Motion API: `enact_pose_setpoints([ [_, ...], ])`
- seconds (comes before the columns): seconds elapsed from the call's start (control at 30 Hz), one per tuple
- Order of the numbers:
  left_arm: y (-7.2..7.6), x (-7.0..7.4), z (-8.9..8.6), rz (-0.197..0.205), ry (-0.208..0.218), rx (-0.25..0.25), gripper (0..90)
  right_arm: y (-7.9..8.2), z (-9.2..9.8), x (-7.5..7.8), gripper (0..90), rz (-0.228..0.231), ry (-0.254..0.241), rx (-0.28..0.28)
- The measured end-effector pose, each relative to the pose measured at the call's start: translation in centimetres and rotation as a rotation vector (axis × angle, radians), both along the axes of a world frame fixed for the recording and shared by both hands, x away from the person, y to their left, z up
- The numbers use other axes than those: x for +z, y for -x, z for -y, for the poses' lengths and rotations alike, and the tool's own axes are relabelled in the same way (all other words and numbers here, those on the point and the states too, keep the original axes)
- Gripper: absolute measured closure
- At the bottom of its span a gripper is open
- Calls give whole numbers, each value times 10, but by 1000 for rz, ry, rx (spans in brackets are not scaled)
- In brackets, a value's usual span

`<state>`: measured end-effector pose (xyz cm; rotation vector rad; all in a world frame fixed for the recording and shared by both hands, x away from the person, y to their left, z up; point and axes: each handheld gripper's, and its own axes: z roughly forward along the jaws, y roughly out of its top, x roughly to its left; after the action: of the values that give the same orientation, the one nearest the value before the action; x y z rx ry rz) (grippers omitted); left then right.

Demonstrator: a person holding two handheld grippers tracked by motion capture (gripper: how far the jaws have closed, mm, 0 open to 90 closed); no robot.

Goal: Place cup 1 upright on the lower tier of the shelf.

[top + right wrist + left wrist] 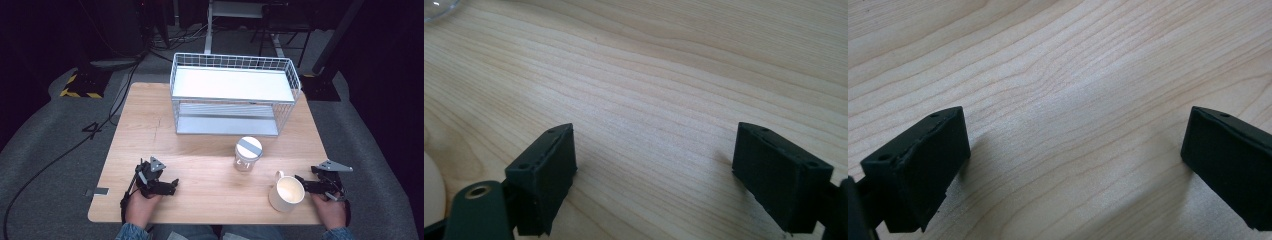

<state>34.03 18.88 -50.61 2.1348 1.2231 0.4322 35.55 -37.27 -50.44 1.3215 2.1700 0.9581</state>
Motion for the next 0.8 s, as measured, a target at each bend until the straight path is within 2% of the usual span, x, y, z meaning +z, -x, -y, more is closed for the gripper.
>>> enact_pose_setpoints([
  [0.73, -1, 0, 1, -3, -2, 5, 0, 0, 0, 0, 182, 1, 0, -5],
  [0.8, -1, 1, 2, 10, 5, 22, 0, 0, 0, 0, 184, 1, 0, -6],
])
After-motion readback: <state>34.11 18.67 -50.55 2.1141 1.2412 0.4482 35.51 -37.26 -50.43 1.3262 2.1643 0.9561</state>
